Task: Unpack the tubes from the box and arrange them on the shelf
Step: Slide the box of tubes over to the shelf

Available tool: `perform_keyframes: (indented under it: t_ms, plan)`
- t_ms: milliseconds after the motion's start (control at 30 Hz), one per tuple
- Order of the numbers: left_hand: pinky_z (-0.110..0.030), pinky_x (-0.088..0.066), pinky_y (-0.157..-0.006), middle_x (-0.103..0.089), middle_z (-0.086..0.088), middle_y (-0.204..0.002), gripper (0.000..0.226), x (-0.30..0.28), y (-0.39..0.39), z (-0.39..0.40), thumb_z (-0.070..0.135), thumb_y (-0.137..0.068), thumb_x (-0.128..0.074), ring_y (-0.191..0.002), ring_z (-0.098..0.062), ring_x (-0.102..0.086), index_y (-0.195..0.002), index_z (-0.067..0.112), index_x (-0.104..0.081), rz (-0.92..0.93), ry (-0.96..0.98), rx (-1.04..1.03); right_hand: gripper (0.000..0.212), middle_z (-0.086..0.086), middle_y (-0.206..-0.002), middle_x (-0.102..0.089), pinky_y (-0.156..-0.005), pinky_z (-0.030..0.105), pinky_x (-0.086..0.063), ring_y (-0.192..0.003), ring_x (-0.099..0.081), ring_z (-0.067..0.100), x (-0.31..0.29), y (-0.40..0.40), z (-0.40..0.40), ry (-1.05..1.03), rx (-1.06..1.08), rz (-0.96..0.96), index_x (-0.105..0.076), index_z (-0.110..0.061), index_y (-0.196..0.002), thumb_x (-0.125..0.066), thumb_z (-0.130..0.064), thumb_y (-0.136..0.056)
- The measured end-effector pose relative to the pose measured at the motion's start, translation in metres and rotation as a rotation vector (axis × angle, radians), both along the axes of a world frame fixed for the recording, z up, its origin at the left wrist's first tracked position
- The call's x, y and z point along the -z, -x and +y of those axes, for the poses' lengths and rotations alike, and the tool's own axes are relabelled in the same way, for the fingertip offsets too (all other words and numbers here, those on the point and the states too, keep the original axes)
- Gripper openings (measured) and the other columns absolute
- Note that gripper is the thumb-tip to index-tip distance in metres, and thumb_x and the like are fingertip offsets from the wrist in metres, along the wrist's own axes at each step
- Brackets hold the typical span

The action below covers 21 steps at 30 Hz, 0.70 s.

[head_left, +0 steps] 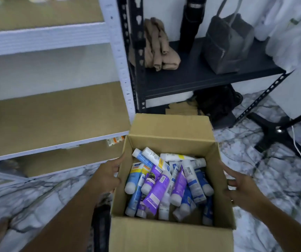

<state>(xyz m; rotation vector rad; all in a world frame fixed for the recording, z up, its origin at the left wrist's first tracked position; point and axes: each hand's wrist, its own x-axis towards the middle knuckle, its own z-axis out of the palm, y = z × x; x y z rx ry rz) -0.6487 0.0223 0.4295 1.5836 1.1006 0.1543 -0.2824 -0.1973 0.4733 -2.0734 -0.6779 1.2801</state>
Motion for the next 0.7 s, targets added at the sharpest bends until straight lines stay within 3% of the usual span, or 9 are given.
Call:
perform_keyframes:
  t_ms: [100,167,233,367,467,567,633,700]
  plan:
    - [-0.014,-0.052,-0.072,-0.066,0.037,-0.104,0.096,-0.006,0.055,0.004,-0.012,-0.057,-0.061,-0.103,0.004,-0.064,-0.140,0.033,-0.043,0.041,-0.014,-0.044,0.089,0.019,-0.085,-0.071,-0.055,0.034,-0.046,-0.057,-0.052,0.020,0.001,0.042,0.018,-0.008,-0.032,0.055,-0.047,-0.053,-0.131,-0.049,0.022,-0.083]
    - [-0.015,-0.053,-0.077,-0.062,0.031,-0.116,0.099,-0.010,0.083,0.011,-0.011,-0.057,-0.062,-0.108,0.003,-0.063,-0.141,0.038,-0.043,0.085,-0.049,-0.043,0.089,0.021,-0.082,-0.069,-0.057,0.035,-0.043,-0.058,-0.049,0.022,0.005,0.065,0.028,-0.012,-0.060,0.091,-0.048,-0.052,-0.131,-0.049,0.023,-0.083]
    - [-0.019,-0.054,-0.078,-0.065,0.024,-0.115,0.098,-0.016,0.102,0.020,-0.007,-0.058,-0.060,-0.108,0.000,-0.064,-0.141,0.041,-0.042,0.122,-0.079,-0.039,0.088,0.014,-0.074,-0.065,-0.056,0.032,-0.040,-0.057,-0.047,0.019,0.011,0.083,0.036,-0.019,-0.032,0.110,-0.050,-0.048,-0.131,-0.048,0.025,-0.082]
    - [-0.018,-0.055,-0.070,-0.067,0.037,-0.096,0.097,-0.013,0.118,0.047,-0.016,-0.065,-0.057,-0.093,0.012,-0.065,-0.135,0.049,-0.042,0.166,-0.100,-0.007,0.087,0.014,-0.076,-0.061,-0.065,0.034,-0.038,-0.063,-0.042,0.021,0.025,0.106,0.049,0.003,-0.002,0.096,-0.048,-0.046,-0.137,-0.053,0.022,-0.082]
    - [-0.011,-0.052,-0.076,-0.064,0.036,-0.104,0.098,-0.007,0.114,0.073,-0.015,-0.066,-0.061,-0.096,0.014,-0.064,-0.142,0.044,-0.041,0.166,-0.096,0.038,0.086,0.003,-0.072,-0.067,-0.056,0.029,-0.042,-0.056,-0.048,0.015,0.030,0.114,0.062,0.037,0.037,0.026,-0.047,-0.050,-0.134,-0.054,0.018,-0.082]
    - [-0.007,-0.048,-0.081,-0.060,0.046,-0.099,0.101,0.004,0.099,0.100,-0.018,-0.066,-0.064,-0.107,0.011,-0.061,-0.142,0.043,-0.037,0.159,-0.076,0.075,0.083,-0.004,-0.088,-0.068,-0.047,0.024,-0.045,-0.052,-0.055,0.000,0.028,0.119,0.077,0.036,0.059,-0.030,-0.045,-0.046,-0.136,-0.055,0.016,-0.083]
    - [-0.002,-0.044,-0.079,-0.057,0.052,-0.093,0.100,0.013,0.085,0.114,-0.021,-0.067,-0.062,-0.103,0.019,-0.058,-0.142,0.040,-0.036,0.148,-0.040,0.100,0.082,-0.008,-0.091,-0.067,-0.049,0.020,-0.046,-0.050,-0.055,-0.005,0.033,0.117,0.079,0.052,0.080,-0.085,-0.044,-0.044,-0.138,-0.057,0.016,-0.083]
    - [0.001,-0.041,-0.078,-0.058,0.051,-0.095,0.100,0.019,0.069,0.124,-0.022,-0.069,-0.060,-0.099,0.027,-0.053,-0.145,0.038,-0.035,0.128,-0.026,0.138,0.084,-0.012,-0.081,-0.071,-0.050,0.024,-0.046,-0.049,-0.054,0.000,0.040,0.111,0.079,0.066,0.125,-0.122,-0.044,-0.049,-0.136,-0.058,0.015,-0.082]
